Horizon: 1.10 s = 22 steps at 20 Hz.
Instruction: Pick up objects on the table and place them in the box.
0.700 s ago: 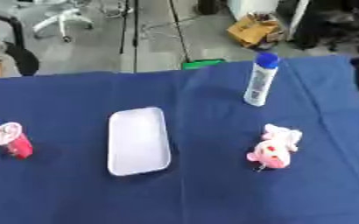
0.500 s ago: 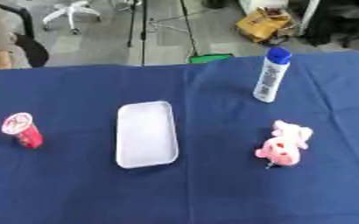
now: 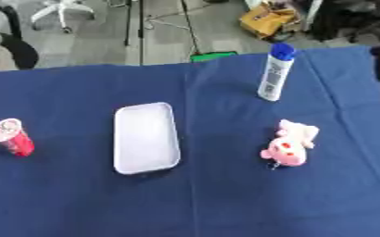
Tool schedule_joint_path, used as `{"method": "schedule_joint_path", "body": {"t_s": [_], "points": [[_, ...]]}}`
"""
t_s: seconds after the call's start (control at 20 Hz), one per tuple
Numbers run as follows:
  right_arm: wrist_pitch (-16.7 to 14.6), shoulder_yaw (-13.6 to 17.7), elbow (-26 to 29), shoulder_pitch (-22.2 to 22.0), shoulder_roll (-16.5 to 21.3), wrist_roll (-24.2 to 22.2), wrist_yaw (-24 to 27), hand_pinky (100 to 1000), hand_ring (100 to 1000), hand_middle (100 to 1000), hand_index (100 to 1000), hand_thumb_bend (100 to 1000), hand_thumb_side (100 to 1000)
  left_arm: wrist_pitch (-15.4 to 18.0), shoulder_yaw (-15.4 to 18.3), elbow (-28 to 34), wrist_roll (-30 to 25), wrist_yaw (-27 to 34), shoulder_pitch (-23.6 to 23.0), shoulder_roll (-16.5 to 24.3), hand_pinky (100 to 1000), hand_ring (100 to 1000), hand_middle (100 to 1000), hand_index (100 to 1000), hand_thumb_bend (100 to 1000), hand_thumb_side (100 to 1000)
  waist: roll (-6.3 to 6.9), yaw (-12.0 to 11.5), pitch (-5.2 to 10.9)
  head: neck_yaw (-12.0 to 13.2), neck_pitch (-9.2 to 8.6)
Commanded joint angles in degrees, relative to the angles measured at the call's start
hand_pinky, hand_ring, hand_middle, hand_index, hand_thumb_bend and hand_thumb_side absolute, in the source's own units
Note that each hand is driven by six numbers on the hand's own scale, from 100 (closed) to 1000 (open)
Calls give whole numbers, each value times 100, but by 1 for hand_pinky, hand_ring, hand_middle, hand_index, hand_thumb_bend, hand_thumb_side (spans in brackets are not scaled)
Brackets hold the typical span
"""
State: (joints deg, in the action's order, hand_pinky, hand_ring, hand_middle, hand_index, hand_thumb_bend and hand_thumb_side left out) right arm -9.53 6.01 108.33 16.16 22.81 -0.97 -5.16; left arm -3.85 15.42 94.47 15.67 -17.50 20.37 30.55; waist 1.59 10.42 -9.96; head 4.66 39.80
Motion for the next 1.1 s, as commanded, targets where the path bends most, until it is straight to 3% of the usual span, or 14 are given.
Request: {"method": "schedule_joint_path", "body": {"t_s": [0.05,0.25,0.45,0.65,0.75,0.95,1.05,1.1], "points": [[3,60,63,67,59,19,-20,794,764,777,916,353,614,202,71,300,271,103,-59,45,785,723,765,835,761,785,-41,-9,157,-55,1],[3,56,66,72,61,15,-20,794,764,777,916,349,614,340,54,436,449,134,-186,-33,786,724,765,834,766,774,-38,-13,152,-74,16],[6,62,64,77,69,20,-25,794,764,777,916,349,613,237,-5,405,279,4,-359,-30,785,727,768,849,764,776,-37,-10,158,-76,11],[7,61,64,80,72,18,-26,794,764,777,916,349,613,-341,-237,108,-1085,-756,-611,200,791,752,793,870,777,731,-25,8,158,-64,-14],[8,62,64,80,73,21,-26,794,764,777,916,349,613,-487,-221,161,-1439,-1016,-631,208,791,752,793,870,777,731,-24,8,158,-66,-14],[7,36,63,101,69,-6,-18,794,764,777,916,346,612,-489,-691,-121,-2904,-2316,-656,393,774,757,774,854,821,670,-14,24,161,-60,-10],[6,34,62,103,67,-12,-16,794,764,777,916,346,612,-425,-717,-147,-3312,-2692,-596,369,773,758,774,854,822,667,-17,22,164,-64,-13],[6,34,61,100,67,-12,-15,794,764,777,916,346,612,-394,-799,-226,-3517,-2860,-524,385,767,766,775,850,832,617,-27,37,170,-57,-28]]}}
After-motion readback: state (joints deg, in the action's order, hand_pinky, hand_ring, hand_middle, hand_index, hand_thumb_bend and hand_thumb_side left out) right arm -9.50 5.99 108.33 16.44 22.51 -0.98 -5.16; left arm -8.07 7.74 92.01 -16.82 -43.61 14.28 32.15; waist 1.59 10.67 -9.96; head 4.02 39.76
